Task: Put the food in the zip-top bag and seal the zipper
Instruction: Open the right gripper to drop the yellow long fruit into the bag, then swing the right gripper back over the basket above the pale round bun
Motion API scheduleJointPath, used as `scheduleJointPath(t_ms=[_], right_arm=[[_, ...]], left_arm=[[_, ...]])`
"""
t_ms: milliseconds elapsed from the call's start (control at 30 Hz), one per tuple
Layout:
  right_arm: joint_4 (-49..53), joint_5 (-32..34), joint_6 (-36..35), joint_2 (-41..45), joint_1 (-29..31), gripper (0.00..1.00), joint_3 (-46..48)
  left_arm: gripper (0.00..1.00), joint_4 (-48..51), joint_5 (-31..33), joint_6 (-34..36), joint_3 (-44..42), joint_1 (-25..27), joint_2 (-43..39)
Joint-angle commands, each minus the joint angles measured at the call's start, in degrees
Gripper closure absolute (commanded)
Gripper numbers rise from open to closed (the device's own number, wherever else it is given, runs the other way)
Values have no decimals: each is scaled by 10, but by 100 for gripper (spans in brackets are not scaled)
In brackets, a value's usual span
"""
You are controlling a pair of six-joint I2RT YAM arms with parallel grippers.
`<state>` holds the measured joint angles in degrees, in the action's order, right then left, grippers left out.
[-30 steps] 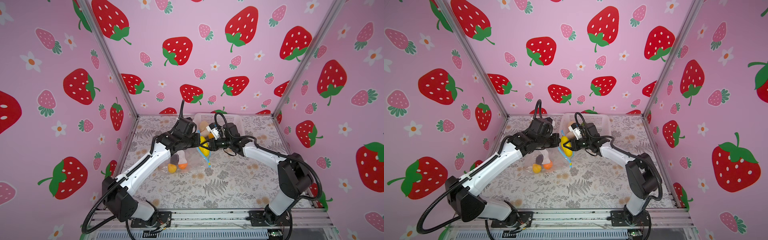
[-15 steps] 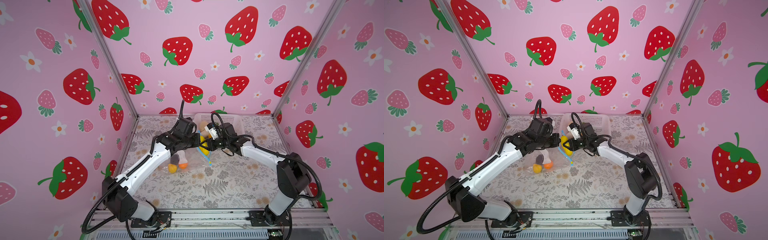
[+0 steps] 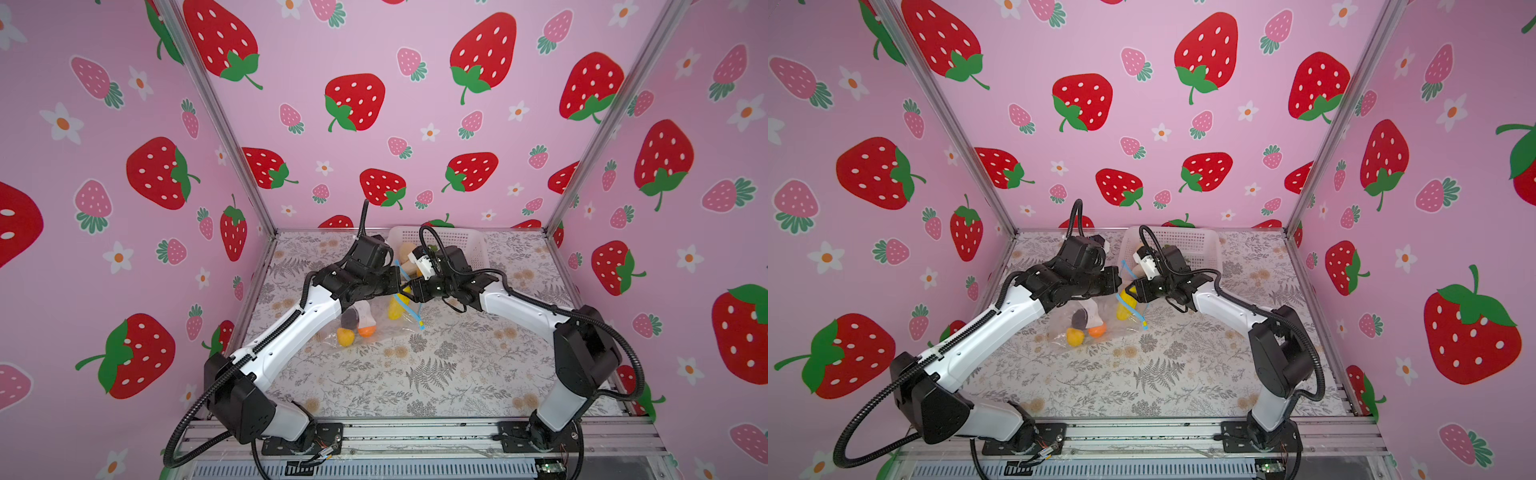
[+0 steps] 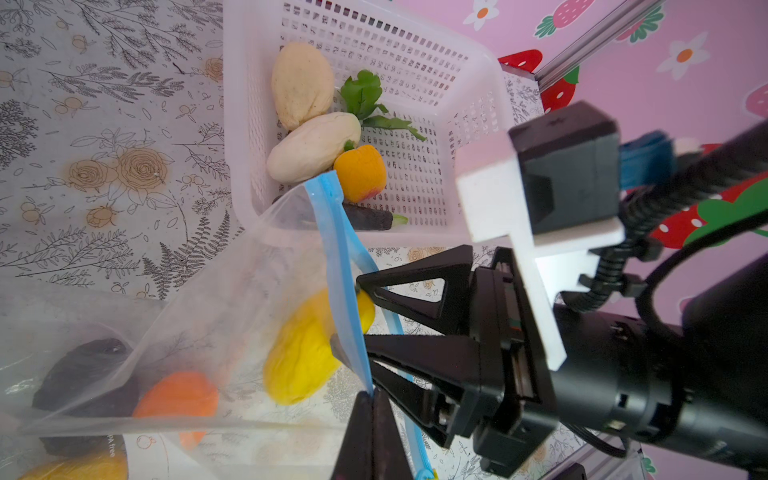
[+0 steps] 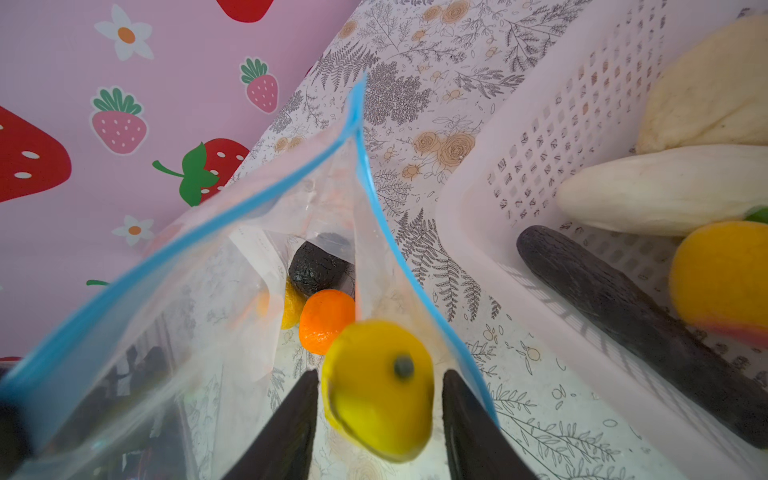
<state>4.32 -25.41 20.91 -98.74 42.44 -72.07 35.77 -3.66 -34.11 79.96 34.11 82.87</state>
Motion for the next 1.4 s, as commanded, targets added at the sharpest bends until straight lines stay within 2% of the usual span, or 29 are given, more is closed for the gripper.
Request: scheduleJointPath(t_ms=[0, 400, 800, 1100, 1367], right_arm=[[7, 9, -9, -7, 5, 45, -16], [9, 7, -10, -2, 5, 45, -21], [33, 14, -35, 50, -2, 45, -43], [39, 27, -54, 75, -49, 45, -45], [46, 32, -70, 43, -97, 45, -72]], left_arm=[[100, -9, 0, -3, 4, -2, -10], [100, -8, 1, -2, 3, -2, -9], [100, -10, 5, -2, -4, -2, -11], [100, -14, 5, -4, -8, -2, -11], [100, -16, 5, -5, -7, -3, -4]])
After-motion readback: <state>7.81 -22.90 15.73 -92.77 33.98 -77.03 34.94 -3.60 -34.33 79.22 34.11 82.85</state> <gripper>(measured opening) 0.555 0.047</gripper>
